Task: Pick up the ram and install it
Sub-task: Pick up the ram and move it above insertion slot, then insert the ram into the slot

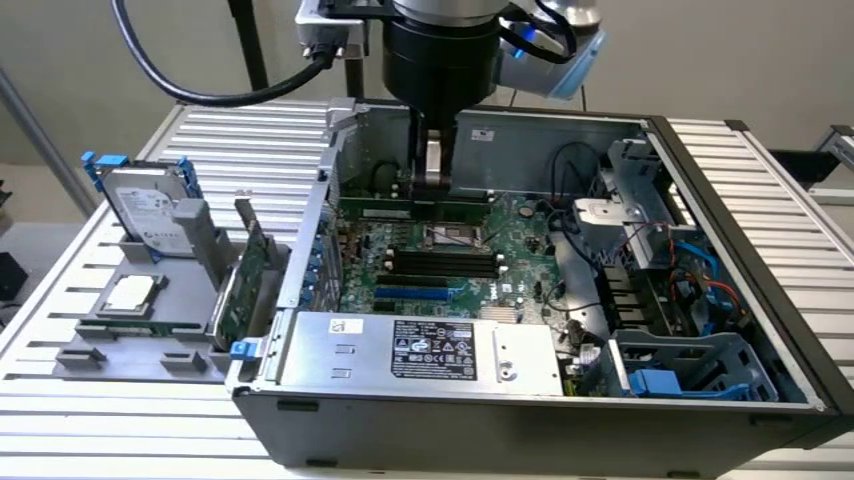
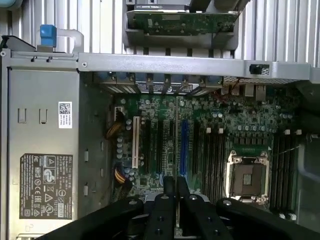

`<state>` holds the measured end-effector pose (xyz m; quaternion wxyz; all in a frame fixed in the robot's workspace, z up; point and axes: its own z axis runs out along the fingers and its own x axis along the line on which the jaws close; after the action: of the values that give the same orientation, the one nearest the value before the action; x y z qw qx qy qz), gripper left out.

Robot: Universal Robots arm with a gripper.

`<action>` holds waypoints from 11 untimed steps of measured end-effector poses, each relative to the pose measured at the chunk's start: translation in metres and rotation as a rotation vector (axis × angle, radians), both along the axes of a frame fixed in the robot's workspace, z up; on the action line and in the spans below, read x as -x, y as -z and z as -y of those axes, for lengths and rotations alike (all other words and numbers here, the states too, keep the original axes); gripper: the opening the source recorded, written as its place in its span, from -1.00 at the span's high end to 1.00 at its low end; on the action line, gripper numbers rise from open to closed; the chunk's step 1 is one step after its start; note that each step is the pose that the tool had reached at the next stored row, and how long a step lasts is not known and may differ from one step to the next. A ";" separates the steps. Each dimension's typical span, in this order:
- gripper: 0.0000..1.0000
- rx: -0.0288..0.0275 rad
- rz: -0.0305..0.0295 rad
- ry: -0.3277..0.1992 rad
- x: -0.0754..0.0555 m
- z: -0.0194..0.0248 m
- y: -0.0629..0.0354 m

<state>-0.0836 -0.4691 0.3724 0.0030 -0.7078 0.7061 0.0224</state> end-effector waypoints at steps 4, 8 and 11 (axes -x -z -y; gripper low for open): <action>1.00 0.0001 -0.0001 0.000 -0.007 -0.0124 0.0072; 1.00 0.0001 0.0000 0.000 -0.014 -0.0248 0.0145; 1.00 0.0001 0.0000 0.000 -0.019 -0.0349 0.0200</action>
<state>-0.0647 -0.4342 0.3524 0.0030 -0.7078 0.7061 0.0224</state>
